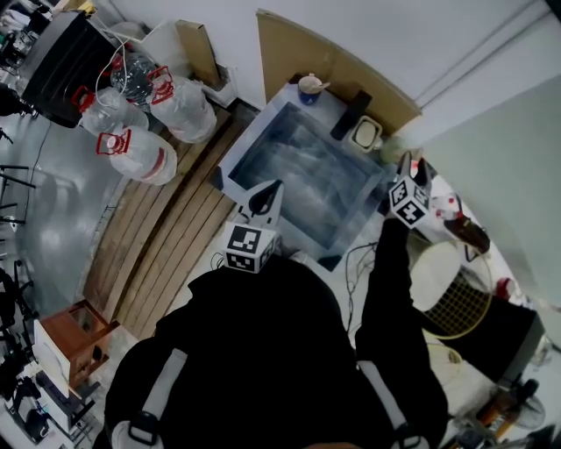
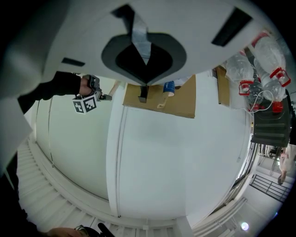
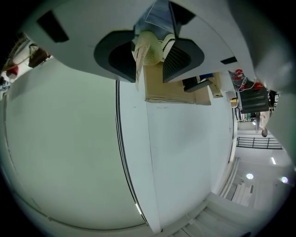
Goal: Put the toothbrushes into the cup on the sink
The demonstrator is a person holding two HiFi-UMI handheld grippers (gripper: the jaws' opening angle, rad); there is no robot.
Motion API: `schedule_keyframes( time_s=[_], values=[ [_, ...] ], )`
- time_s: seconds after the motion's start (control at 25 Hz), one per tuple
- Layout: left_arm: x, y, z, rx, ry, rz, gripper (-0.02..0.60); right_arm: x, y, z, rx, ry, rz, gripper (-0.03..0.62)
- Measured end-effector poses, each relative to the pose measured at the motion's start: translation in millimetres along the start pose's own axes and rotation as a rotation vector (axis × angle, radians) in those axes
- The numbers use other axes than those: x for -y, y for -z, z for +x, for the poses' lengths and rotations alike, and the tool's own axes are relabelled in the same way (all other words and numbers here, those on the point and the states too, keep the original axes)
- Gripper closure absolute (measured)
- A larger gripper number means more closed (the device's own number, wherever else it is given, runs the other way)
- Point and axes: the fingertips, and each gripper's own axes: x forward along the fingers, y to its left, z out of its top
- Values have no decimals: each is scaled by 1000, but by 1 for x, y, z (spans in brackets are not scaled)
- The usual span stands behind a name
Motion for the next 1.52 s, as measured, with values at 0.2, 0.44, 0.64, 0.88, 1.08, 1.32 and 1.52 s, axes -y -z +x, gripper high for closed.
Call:
schedule_keyframes(
  time_s=[0.2,0.44,0.64,0.88,1.08,1.32,1.52],
  values=[
    [3,-3,-1,10,13,8,580,-9,-24,-21,59,-26,4,431],
    [9,-8,-2,33,30,21,580,-33,-41,-52,105,-106,0,433],
    [10,-17,-3,57,38,43,580,-58,-54,-85,142,-171,20,433],
    [13,-23,-1,75,52,52,580,-85,-57,-121,164,-241,10,455],
    [14,-28,4,87,55,62,580,-103,-46,-143,149,-271,-9,505],
    [18,-33,11,97,70,78,580,-124,-36,-162,146,-316,-2,576],
    [24,-36,17,102,84,90,580,-136,-25,-172,109,-326,9,591]
  ],
)
